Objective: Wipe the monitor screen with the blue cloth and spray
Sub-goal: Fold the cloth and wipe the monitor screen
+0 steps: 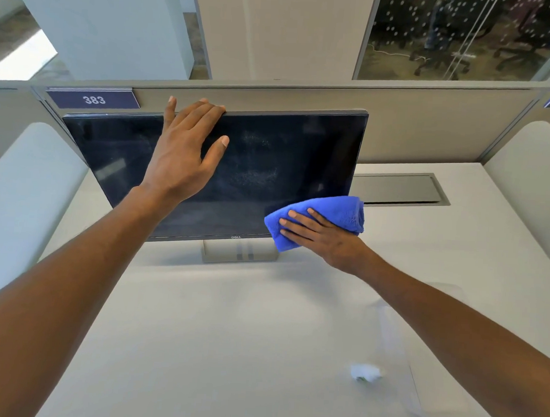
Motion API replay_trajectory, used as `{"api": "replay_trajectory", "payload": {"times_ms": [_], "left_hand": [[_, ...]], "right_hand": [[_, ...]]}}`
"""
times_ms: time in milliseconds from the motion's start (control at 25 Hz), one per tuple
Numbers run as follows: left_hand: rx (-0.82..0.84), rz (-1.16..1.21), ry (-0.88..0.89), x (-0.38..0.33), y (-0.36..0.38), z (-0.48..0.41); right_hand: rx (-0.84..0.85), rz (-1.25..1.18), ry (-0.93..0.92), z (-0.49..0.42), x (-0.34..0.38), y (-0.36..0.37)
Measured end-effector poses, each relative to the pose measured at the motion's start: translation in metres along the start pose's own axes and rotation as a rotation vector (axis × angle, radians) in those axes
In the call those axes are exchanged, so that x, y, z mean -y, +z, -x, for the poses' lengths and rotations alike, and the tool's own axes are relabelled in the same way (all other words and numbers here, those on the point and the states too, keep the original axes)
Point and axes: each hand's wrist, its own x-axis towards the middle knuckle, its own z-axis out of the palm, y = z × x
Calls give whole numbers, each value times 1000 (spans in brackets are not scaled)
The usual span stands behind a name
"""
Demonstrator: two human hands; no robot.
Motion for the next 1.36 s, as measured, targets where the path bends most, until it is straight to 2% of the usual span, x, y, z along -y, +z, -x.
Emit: {"api": "replay_trajectory", "payload": {"times_ms": [240,360,480,600,720,840,1000,1200,1360], "left_hand": [[5,2,10,0,-2,1],[8,-2,10,0,-1,1],[7,-3,7,1,-1,0],[4,-4,6,2,0,-1],[7,-9,3,2,1,-1],[12,-10,4,3,1,0],[-5,-3,20,5,2,-1],[-12,8,27,6,3,-1],[-4,24,22,6,2,-1]], "right_hand": [[110,26,-186,18,-14,0],[43,61,-155,19,-47,-12],[-75,90,-5,16,-83,-28],[-255,75,291,0,-117,-50],[-425,4,579,-28,-122,-68],[-461,-45,632,-53,-95,-72],[-408,-94,507,-73,-50,-59],[-168,-25,133,-53,-4,-24],[-25,75,-89,-29,5,-13]]}}
